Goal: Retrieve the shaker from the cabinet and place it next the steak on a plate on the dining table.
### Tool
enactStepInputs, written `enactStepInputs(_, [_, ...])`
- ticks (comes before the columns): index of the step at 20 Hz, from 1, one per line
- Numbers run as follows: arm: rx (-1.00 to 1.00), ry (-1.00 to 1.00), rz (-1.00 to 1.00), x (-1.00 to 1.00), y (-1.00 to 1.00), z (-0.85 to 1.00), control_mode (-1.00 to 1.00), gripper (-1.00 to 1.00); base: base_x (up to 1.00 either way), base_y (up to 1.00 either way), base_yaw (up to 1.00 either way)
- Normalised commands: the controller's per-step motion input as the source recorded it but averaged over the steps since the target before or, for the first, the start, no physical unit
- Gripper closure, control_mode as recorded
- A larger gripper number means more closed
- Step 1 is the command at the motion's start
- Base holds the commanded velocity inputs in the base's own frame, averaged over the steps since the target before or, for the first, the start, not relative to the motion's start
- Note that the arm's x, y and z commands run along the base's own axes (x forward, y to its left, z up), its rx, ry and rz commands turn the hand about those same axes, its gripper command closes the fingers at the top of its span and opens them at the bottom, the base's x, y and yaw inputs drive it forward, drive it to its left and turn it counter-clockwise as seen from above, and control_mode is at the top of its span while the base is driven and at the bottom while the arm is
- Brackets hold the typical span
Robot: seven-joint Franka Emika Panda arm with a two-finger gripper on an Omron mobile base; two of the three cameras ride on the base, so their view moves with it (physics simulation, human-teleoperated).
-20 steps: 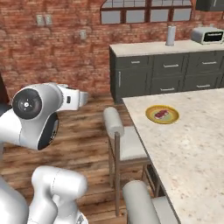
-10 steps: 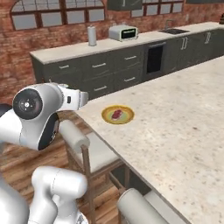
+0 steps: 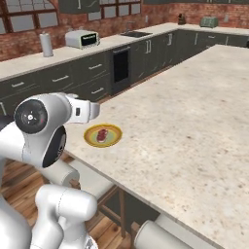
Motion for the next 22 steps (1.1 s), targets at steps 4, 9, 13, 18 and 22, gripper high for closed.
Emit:
enactStepInputs(4, [0.00, 0.00, 0.00, 0.00, 0.00, 0.00, 1.00, 1.00, 0.57, 0.00, -0.06])
enactStepInputs(9, [0.00, 0.00, 0.00, 0.00, 0.00, 0.00, 1.00, 1.00, 0.02, 0.00, -0.01])
enactStepInputs(13, [0.00, 0.00, 0.00, 0.06, 0.00, 0.00, -1.00, 1.00, 0.09, 0.05, -0.03])
enactStepInputs(18, [0.00, 0.02, 0.01, 0.47, -0.06, -0.03, -1.00, 1.00, 0.00, 0.00, 0.00])
enactStepInputs(22, [0.00, 0.00, 0.10, 0.06, -0.20, 0.00, -1.00, 1.00, 0.00, 0.00, 0.00])
